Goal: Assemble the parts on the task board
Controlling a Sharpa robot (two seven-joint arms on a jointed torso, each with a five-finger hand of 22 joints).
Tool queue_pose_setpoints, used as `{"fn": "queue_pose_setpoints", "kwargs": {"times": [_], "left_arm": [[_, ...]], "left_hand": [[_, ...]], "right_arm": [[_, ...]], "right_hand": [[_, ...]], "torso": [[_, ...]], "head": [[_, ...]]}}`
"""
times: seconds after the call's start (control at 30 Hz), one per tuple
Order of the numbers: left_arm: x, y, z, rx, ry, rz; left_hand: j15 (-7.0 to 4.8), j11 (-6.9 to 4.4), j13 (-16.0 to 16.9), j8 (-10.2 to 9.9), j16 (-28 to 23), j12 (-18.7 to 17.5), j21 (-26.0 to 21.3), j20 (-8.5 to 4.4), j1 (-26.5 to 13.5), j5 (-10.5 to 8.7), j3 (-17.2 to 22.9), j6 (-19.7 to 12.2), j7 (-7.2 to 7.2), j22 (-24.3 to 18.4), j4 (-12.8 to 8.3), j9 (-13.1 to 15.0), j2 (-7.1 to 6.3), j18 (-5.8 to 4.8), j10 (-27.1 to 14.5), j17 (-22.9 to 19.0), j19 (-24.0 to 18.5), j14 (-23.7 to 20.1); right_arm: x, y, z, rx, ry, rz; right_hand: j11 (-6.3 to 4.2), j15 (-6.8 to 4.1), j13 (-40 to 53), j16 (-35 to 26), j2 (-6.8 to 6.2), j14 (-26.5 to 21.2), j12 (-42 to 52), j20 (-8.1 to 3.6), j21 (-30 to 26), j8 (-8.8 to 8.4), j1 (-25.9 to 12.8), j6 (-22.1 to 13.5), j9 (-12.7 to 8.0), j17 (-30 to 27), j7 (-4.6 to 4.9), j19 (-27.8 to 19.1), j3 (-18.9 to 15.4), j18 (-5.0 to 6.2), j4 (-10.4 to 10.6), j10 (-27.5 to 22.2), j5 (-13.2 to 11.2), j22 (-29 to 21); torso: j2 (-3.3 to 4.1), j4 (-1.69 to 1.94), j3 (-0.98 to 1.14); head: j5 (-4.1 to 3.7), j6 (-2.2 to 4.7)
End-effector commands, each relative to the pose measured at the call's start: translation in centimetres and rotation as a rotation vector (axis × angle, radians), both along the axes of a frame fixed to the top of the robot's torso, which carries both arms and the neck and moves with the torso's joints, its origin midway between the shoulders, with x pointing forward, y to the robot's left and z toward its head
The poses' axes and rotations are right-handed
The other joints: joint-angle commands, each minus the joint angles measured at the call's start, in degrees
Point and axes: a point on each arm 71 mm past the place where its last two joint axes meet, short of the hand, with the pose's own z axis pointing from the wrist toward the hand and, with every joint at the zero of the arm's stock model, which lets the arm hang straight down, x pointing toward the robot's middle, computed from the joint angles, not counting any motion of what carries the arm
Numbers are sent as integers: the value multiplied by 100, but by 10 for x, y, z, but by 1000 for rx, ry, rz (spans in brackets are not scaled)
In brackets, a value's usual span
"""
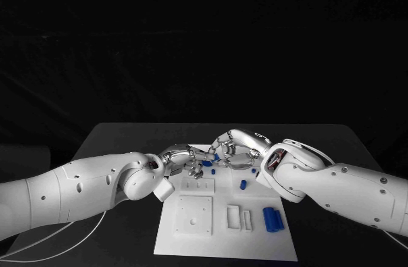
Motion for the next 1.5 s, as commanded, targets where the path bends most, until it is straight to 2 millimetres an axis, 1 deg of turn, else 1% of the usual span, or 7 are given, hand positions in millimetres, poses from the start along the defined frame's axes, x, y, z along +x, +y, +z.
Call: {"fn": "queue_pose_setpoints", "kwargs": {"times": [0.03, 0.43, 0.7, 0.93, 1.1, 1.33, 1.5], "left_arm": [[-1, -3, 2, -25, -1, -20], [-2, -4, 2, -28, 1, -28], [0, -1, 2, -38, 0, 1], [2, 2, 2, -40, -5, 39], [3, 3, 2, -42, 0, 55], [3, 4, 2, -37, 2, 59], [3, 4, 1, -31, 2, 61]], "left_hand": [[13, 42, -2, 23, 31, 13, 15, -658, 45, -19, -3, 56, 20, 100, -37, -11, -2, -23, -41, -9, -55, 8], [15, 43, -12, 26, 38, 2, 19, -652, 104, -19, 5, 73, 21, 98, -102, -53, 134, -30, -34, -10, -70, -1], [-11, 14, -23, 118, 64, -1, 28, -650, 267, -11, 90, 231, -13, 100, -227, -56, 436, -38, 7, -1, -83, 6], [-39, -16, -33, 189, 81, -1, 40, -653, 280, 37, 104, 330, -45, 100, -275, -36, 534, -47, 42, 3, -73, 24], [-56, -33, -40, 231, 92, -1, 49, -660, 260, 116, 111, 375, -63, 99, -300, -21, 556, -51, 62, 5, -58, 39], [-85, -65, -47, 340, 108, 10, 63, -677, 147, 530, 110, 454, -97, 98, -380, 58, 584, -59, 87, 4, -37, 56], [-96, -75, -48, 382, 114, 17, 68, -686, 91, 621, 112, 471, -108, 97, -418, 98, 586, -62, 95, 3, -28, 63]], "right_arm": [[0, 1, -1, -8, 14, 3], [1, 0, -1, -10, 16, -6], [0, 0, -3, -23, 30, 2], [1, -1, -2, -14, 32, -3], [2, -4, -2, -9, 24, -15], [4, -6, -1, 18, 29, -30], [5, -7, -1, 19, 26, -35]], "right_hand": [[-8, -36, 7, 40, -27, 21, 16, -21, 33, 92, 8, 390, 297, 15, 123, 2, 35, 88, -12, 31, 30, 77], [-9, -37, 9, 42, -27, 21, 16, -23, 35, 92, 8, 391, 300, 14, 122, 2, 42, 88, -14, 33, 32, 76], [-8, -37, 10, 43, -35, 19, 13, -24, 37, 90, 3, 387, 303, 12, 123, 1, 48, 88, -17, 32, 29, 75], [15, -15, -1, 18, -115, -45, -48, -6, 38, 36, -157, 302, 305, -22, 142, -41, -53, 88, -5, -32, 215, 67], [49, 9, -16, -17, -182, -107, -107, 1, 56, -25, -314, 216, 297, -64, 176, -72, -305, 88, -61, -99, 374, 70], [102, 35, -27, -48, -234, -169, -156, 7, 44, -124, -432, 73, 275, -118, 235, -127, -599, 88, -103, -170, 466, 52], [140, 44, -22, -47, -250, -183, -160, 7, 37, -189, -434, -33, 258, -138, 276, -135, -691, 88, -104, -194, 518, 38]], "torso": [[-1, -5, 1], [-1, -1, 2], [-2, -2, 4], [-2, -2, 5], [-2, -3, 3], [-2, -2, 2], [-1, -1, 4]], "head": [[0, 4], [-18, -2], [-21, -6], [-15, -11], [-16, -4], [-18, -3], [-16, 1]]}}
